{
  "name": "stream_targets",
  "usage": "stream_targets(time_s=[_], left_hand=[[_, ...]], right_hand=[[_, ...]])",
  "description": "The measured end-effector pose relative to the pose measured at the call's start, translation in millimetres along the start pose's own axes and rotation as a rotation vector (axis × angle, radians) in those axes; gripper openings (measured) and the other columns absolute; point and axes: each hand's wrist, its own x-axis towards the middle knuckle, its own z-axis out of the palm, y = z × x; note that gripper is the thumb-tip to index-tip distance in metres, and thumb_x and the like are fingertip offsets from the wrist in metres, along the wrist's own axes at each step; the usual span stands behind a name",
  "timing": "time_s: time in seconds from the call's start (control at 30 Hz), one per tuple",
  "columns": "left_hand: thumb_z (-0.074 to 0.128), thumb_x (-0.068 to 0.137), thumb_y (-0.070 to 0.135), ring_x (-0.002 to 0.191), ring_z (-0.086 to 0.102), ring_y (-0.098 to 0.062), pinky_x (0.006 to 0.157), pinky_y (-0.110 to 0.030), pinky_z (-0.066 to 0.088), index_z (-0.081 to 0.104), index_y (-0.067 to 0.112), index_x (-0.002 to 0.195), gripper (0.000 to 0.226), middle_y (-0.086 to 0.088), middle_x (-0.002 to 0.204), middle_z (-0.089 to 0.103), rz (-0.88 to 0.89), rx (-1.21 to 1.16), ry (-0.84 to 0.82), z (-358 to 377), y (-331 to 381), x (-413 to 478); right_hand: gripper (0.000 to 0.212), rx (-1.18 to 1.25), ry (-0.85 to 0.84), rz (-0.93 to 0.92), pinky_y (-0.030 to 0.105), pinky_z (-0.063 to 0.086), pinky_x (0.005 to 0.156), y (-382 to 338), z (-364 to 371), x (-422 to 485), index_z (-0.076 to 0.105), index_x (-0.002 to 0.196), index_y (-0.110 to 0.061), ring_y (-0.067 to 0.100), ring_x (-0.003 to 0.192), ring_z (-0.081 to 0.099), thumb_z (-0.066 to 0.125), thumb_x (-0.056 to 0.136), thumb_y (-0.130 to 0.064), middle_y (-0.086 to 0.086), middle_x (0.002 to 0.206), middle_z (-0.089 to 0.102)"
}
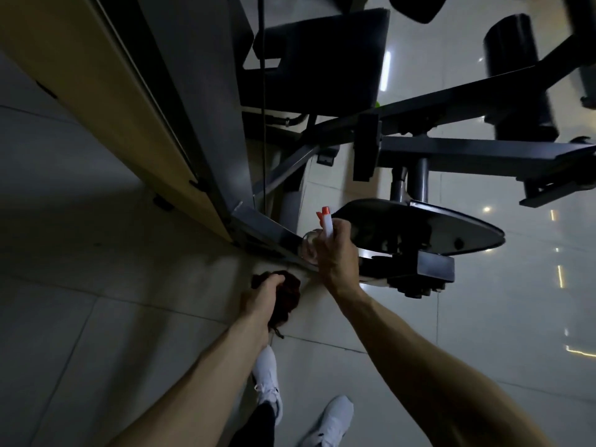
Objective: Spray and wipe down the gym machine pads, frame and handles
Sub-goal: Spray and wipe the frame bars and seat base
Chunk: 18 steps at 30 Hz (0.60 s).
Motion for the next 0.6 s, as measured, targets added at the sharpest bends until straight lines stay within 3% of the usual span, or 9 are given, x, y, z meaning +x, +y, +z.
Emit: stream_targets(time_s=[0.1,0.17,0.27,0.37,0.43,0.5,0.6], left_hand=[[0.077,0.089,0.033,0.088,0.071,-0.033,0.067,-0.038,0.058,0.066,0.011,0.098,0.026,-0.015,0.096,0.071,0.000,0.016,-0.014,3.8,-8.4,12.2],[0.080,0.083,0.038,0.089,0.073,-0.034,0.066,-0.035,0.057,0.068,0.011,0.107,0.038,-0.016,0.099,0.074,-0.008,0.025,-0.027,9.4,-13.9,17.3],[0.081,0.076,0.047,0.090,0.074,-0.034,0.067,-0.035,0.058,0.071,0.012,0.115,0.054,-0.014,0.098,0.077,-0.028,0.080,-0.101,25.6,-25.0,21.7],[0.075,0.083,0.059,0.097,0.075,-0.030,0.077,-0.038,0.059,0.072,0.015,0.120,0.058,-0.010,0.103,0.079,-0.036,0.140,-0.247,53.0,-33.8,7.8],[0.058,0.088,0.071,0.110,0.072,-0.028,0.088,-0.041,0.055,0.072,0.019,0.124,0.065,-0.010,0.115,0.076,-0.053,0.165,-0.435,80.0,-42.7,-6.6],[0.037,0.096,0.075,0.114,0.068,-0.024,0.092,-0.038,0.048,0.071,0.019,0.125,0.072,-0.008,0.119,0.074,-0.085,0.200,-0.603,111.7,-56.8,-21.2],[0.032,0.088,0.085,0.097,0.063,-0.008,0.086,-0.028,0.042,0.068,0.025,0.110,0.073,0.004,0.107,0.069,0.017,0.391,-0.667,148.3,-78.1,-30.6]], right_hand=[[0.024,-0.049,-0.013,-0.013,0.020,0.057,0.065,-0.4,-2.0,1.3,0.039,0.123,-0.034,0.009,0.084,0.067,0.056,0.105,-0.035,-0.011,0.100,0.058],[0.043,-0.072,-0.031,-0.032,0.029,0.062,0.076,3.0,-5.9,-1.6,0.037,0.136,-0.035,0.013,0.097,0.068,0.061,0.102,-0.039,-0.009,0.116,0.059],[0.067,-0.132,-0.032,-0.053,0.037,0.058,0.098,21.1,-22.5,-21.7,0.032,0.151,-0.032,0.010,0.121,0.059,0.070,0.096,-0.023,-0.007,0.142,0.053],[0.046,-0.049,0.049,-0.010,0.042,0.051,0.108,38.5,-51.2,-62.7,0.054,0.140,-0.030,0.001,0.125,0.054,0.060,0.099,-0.012,-0.011,0.137,0.059],[0.034,0.041,0.017,-0.003,0.038,0.049,0.110,45.9,-73.5,-93.6,0.059,0.138,-0.033,0.003,0.130,0.053,0.055,0.104,-0.029,-0.014,0.139,0.058],[0.036,0.083,0.048,-0.021,0.035,0.051,0.104,65.5,-95.9,-117.0,0.060,0.139,-0.031,0.012,0.127,0.058,0.057,0.103,-0.035,-0.008,0.137,0.060],[0.023,0.240,0.307,0.193,0.044,0.060,0.066,97.4,-128.6,-119.7,0.070,0.118,-0.026,0.025,0.080,0.072,0.057,0.102,-0.017,0.013,0.107,0.068]])
